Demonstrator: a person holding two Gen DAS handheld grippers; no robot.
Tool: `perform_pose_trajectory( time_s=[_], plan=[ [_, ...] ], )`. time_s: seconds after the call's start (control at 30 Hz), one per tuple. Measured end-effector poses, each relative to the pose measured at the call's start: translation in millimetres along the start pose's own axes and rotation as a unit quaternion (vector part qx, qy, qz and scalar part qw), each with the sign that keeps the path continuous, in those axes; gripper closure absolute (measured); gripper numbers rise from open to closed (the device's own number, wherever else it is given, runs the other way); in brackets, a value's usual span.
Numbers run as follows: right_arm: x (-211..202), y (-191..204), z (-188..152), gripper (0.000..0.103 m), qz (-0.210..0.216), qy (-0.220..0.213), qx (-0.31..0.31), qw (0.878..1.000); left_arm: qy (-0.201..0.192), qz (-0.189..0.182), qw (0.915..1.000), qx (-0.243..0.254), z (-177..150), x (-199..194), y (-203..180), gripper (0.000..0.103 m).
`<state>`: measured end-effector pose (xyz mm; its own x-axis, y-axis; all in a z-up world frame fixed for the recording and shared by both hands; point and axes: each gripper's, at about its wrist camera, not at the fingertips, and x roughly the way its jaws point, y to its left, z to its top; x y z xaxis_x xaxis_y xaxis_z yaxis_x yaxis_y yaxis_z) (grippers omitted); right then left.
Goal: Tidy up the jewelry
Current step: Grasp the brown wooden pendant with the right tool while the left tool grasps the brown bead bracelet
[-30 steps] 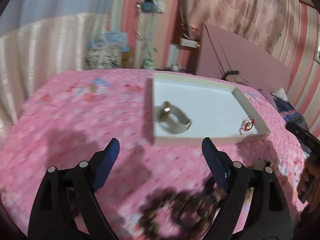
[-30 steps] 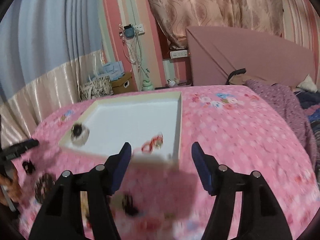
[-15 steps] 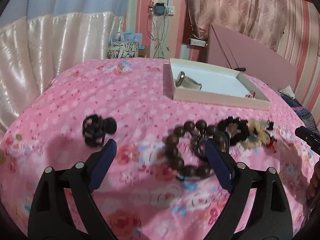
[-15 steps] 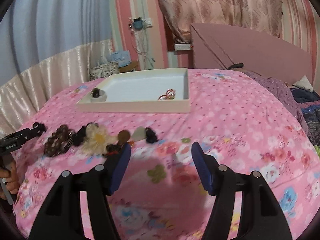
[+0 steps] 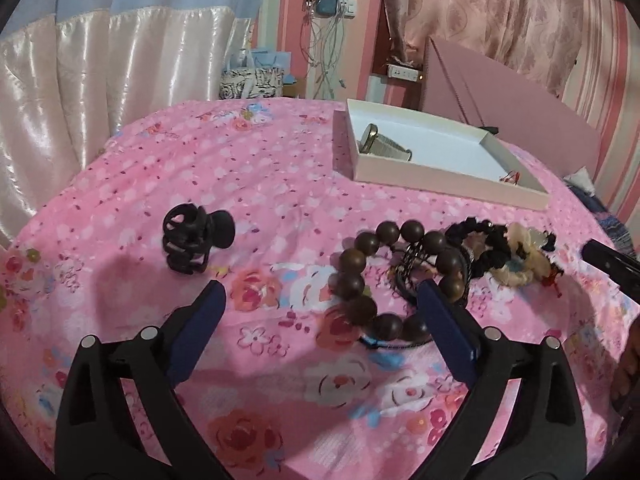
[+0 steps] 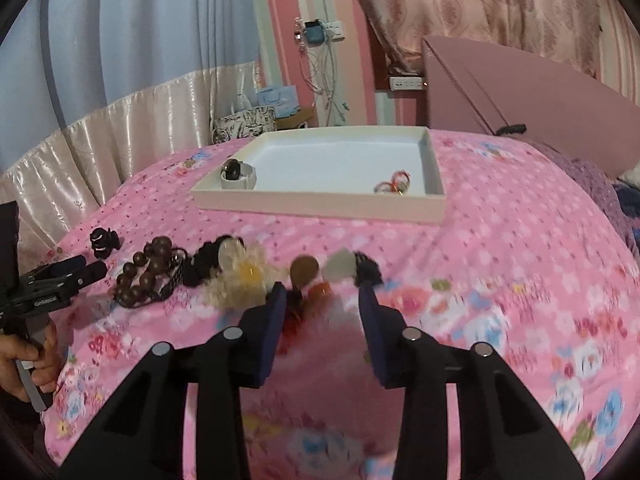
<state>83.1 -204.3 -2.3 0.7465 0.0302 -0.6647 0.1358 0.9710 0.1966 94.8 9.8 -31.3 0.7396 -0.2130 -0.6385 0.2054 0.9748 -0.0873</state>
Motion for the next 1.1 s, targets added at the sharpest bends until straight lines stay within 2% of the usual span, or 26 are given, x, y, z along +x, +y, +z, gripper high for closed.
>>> perform_pose_trajectory(
  time_s=[0.07,0.3,0.53,0.73,0.83,0.93,1.1],
  plan=[
    [11,2,8,0.078,0.003,0.008,-0.003,1.000,-0.002,0.001,1.0000,0.001,6,3,-1,0.007],
    [52,13,18,0.078,0.023,0.052,0.002,0.998,0.010,0.006,0.9998,0.015,21,24,-7,0.008],
    [81,17,17,0.081,0.003,0.096,-0.002,0.995,0.017,0.002,0.9999,0.002,23,32,5,0.008],
    [96,21,18,0.077,-0.016,0.126,-0.018,0.992,0.033,-0.004,0.9994,0.007,24,42,5,0.008],
    [99,23,20,0.078,-0.023,0.124,-0.024,0.992,0.035,-0.004,0.9993,0.011,25,44,2,0.008],
    [95,16,20,0.079,-0.009,0.115,-0.007,0.993,0.039,-0.007,0.9992,0.009,24,46,2,0.008],
    [76,10,25,0.079,-0.010,0.065,0.012,0.998,0.040,-0.014,0.9989,0.022,24,46,-3,0.008]
  ],
)
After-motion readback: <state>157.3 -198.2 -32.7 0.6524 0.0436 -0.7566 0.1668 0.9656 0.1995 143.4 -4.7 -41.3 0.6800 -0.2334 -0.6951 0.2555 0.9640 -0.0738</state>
